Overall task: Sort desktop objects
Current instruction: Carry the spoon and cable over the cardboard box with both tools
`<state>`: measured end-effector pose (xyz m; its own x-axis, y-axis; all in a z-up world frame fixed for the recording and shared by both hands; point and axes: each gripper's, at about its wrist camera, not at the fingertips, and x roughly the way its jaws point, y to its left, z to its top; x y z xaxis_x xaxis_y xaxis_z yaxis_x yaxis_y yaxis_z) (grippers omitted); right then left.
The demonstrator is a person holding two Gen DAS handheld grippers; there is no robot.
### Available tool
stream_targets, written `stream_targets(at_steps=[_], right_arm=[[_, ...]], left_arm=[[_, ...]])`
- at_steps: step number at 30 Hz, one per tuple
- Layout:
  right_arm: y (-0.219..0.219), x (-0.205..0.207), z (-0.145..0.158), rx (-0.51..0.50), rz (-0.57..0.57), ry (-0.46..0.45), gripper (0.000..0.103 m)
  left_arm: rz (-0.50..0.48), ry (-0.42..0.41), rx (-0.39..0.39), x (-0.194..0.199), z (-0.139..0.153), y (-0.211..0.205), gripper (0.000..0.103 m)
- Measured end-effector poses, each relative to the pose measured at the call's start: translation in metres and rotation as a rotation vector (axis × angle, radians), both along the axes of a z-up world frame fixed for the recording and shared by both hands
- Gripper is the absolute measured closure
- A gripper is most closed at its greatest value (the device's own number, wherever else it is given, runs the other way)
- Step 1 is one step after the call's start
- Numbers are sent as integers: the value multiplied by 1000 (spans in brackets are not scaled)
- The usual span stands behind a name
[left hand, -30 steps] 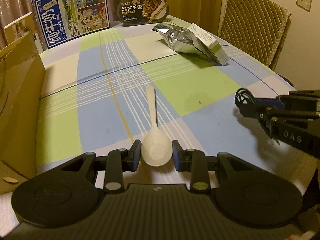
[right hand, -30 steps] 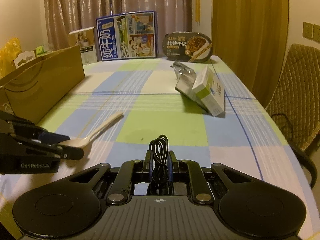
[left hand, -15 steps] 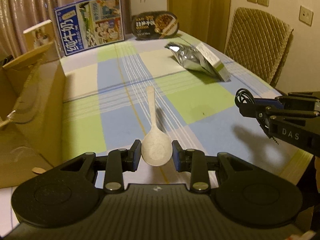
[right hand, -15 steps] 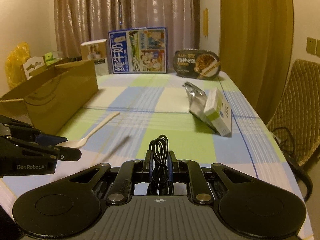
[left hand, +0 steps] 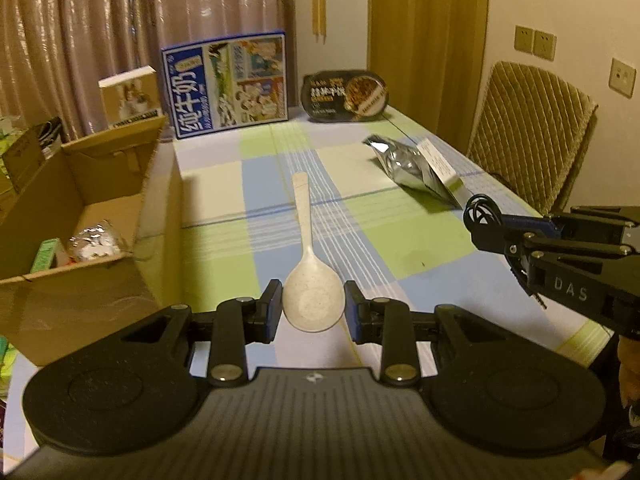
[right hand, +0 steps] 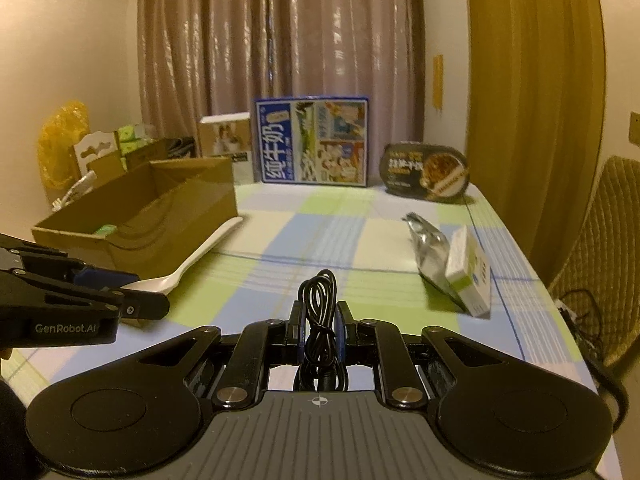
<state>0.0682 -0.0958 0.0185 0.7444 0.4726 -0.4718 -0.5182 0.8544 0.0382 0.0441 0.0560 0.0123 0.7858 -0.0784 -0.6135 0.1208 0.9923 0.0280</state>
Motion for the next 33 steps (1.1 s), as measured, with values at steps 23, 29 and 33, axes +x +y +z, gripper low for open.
stream_targets(at_steps=[23,29,33], right_arm=[[91,-14,49,39,188,-85,92],[121,-9,61,69,234,-81,92],[142,0,69,93,254,-74,92]], left_arm=[[192,-127,-18,-39,55,88,76],[239,-145,5,-41,62,119,76],[281,-163,11,-37,69,144,76]])
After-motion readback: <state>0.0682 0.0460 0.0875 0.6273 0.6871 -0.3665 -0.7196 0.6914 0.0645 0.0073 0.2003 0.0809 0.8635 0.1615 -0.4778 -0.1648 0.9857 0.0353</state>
